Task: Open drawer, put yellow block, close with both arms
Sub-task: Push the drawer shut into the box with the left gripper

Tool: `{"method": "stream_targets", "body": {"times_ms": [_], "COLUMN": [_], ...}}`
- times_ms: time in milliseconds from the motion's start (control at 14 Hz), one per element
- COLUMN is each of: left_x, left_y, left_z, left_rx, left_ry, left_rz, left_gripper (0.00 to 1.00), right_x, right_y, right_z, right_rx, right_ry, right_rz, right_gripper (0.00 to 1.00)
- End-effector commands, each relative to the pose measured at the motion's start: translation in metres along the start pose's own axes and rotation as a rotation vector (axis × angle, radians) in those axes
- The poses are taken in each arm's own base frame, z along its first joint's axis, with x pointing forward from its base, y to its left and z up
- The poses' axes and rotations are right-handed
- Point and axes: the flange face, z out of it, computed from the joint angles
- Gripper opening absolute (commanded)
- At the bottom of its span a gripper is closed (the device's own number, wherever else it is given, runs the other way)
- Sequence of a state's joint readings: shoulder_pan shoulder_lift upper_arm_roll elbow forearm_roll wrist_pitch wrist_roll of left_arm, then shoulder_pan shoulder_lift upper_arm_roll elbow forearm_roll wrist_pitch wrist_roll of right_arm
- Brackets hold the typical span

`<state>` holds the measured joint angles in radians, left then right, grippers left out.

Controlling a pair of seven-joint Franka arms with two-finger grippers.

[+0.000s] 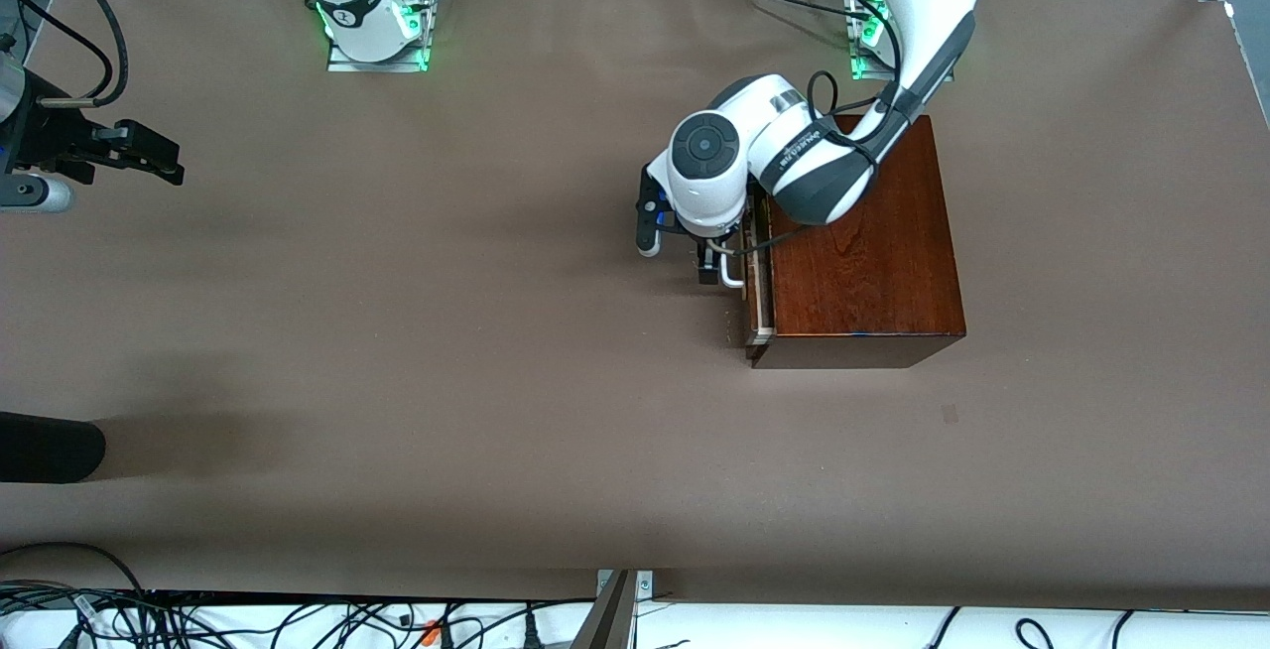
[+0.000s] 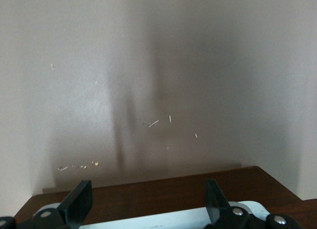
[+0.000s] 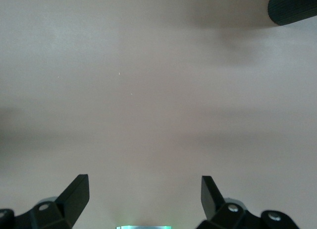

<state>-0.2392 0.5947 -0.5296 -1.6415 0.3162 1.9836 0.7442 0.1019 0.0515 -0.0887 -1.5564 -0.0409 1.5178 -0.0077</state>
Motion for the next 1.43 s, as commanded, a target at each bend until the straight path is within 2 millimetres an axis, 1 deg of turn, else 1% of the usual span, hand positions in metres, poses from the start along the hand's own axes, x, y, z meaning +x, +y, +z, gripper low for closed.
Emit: {"method": "stream_targets", "body": {"times_ms": [0, 214, 500, 571, 643, 786, 929, 1071, 1143, 1214, 1357], "left_x": [-0.025, -0.032, -0.030, -0.029, -0.028, -0.023, -0.013, -0.014, -0.018, -0.029, -0.064], "left_y": [-0.010, -0.013, -0.012, -0.012, -0.012, -0.010, 0.005, 0.012, 0.015, 0.014, 0.014], "left_z": [-0.010, -0.014, -0.015, -0.018, -0.024, -0.044, -0.074, -0.107, -0.123, -0.138, -0.180], "left_rx": [0.015, 0.014, 0.016, 0.012, 0.020, 0.017, -0.035, -0.078, -0.113, -0.133, -0.152], "left_ry": [-0.051, -0.055, -0.051, -0.041, -0.032, 0.018, 0.110, 0.180, 0.182, 0.156, 0.101], "left_rz": [-0.002, -0.011, -0.017, -0.022, -0.030, -0.098, -0.254, -0.412, -0.498, -0.596, -0.799], "left_gripper": [1.00, 1.00, 1.00, 1.00, 1.00, 1.00, 1.00, 1.00, 1.00, 1.00, 1.00], "right_x": [-0.004, -0.005, -0.005, -0.005, -0.006, -0.006, -0.005, -0.003, -0.004, -0.004, -0.003], "right_y": [0.000, 0.007, 0.007, 0.008, 0.007, 0.007, 0.007, 0.007, 0.007, 0.007, 0.007], "right_z": [-0.003, -0.004, -0.007, -0.007, -0.006, -0.006, -0.005, -0.005, -0.006, -0.006, -0.005], "right_rx": [0.023, 0.048, 0.049, 0.046, 0.041, 0.041, 0.039, 0.042, 0.039, 0.039, 0.039], "right_ry": [0.010, 0.011, 0.022, 0.022, 0.020, 0.020, 0.022, 0.031, 0.029, 0.029, 0.031], "right_rz": [0.021, 0.060, 0.057, 0.057, 0.055, 0.055, 0.055, 0.055, 0.055, 0.055, 0.055], "right_gripper": [1.00, 1.00, 1.00, 1.00, 1.00, 1.00, 1.00, 1.00, 1.00, 1.00, 1.00]}}
